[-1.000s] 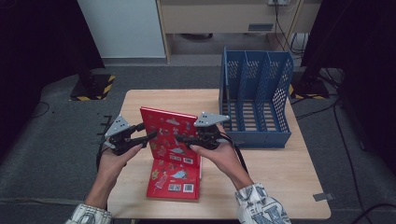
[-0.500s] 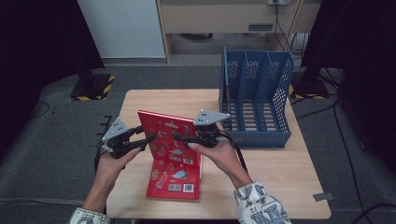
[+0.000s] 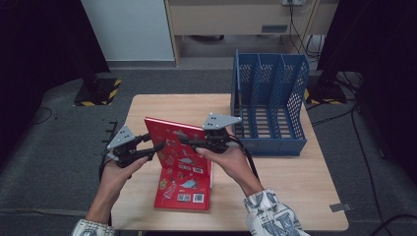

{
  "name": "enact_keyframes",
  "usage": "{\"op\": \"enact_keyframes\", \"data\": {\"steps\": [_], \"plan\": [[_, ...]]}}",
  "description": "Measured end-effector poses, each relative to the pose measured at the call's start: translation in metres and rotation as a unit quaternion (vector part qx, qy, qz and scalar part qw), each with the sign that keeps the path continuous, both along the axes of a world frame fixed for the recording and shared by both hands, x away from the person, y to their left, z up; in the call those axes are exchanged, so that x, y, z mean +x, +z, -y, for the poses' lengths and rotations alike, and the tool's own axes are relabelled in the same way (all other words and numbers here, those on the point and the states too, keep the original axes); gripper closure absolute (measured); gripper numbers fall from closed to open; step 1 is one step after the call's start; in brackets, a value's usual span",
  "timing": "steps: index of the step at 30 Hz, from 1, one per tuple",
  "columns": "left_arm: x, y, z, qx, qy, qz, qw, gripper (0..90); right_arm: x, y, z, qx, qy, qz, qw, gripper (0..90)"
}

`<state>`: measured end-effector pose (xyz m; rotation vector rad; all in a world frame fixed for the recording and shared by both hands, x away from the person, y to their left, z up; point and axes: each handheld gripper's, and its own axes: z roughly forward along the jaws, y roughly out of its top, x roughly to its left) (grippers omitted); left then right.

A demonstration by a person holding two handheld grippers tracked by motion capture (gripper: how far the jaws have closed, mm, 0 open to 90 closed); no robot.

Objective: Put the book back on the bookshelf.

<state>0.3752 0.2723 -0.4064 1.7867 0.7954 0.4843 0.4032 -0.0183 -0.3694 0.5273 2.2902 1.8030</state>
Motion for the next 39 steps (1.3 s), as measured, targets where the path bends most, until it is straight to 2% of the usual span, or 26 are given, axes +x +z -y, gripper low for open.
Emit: {"op": "enact_keyframes", "data": {"steps": [14,20,22,25,27,30,34,37,38,39], "plan": [[0.001,0.000,0.001,0.000,0.000,-0.001,1.0000,42.5,0.004,-0.002,-0.006,0.008,0.005,-0.002,0.9999,68.9],[0.001,0.000,0.001,-0.002,-0.001,-0.001,1.0000,41.5,0.005,-0.002,-0.006,0.013,0.009,-0.006,0.9998,75.7],[0.001,-0.001,0.001,-0.003,0.002,-0.003,1.0000,36.8,0.005,-0.002,-0.005,0.014,0.016,-0.007,0.9997,78.9],[-0.002,-0.007,-0.002,0.001,0.015,-0.005,0.9999,28.6,0.005,-0.002,-0.004,0.015,0.010,-0.005,0.9998,79.4],[-0.004,-0.014,-0.007,0.006,0.026,-0.008,0.9996,25.8,0.004,-0.003,-0.004,0.015,0.009,-0.003,0.9998,79.6],[-0.004,-0.030,-0.015,0.028,0.053,-0.019,0.9980,22.8,0.004,-0.002,-0.004,0.014,0.006,-0.002,0.9999,79.7],[-0.002,-0.050,-0.023,0.064,0.081,-0.042,0.9938,17.8,0.004,-0.002,-0.003,0.016,-0.005,-0.002,0.9999,79.8],[0.000,-0.062,-0.024,0.094,0.085,-0.056,0.9903,14.8,0.004,-0.001,0.000,0.019,-0.013,-0.004,0.9997,79.8],[0.001,-0.064,-0.025,0.102,0.087,-0.059,0.9892,14.2,0.005,-0.001,0.001,0.019,-0.017,-0.004,0.9997,79.8],[0.001,-0.066,-0.026,0.100,0.090,-0.062,0.9890,14.0,0.005,-0.001,0.002,0.019,-0.020,-0.005,0.9996,79.9]]}}
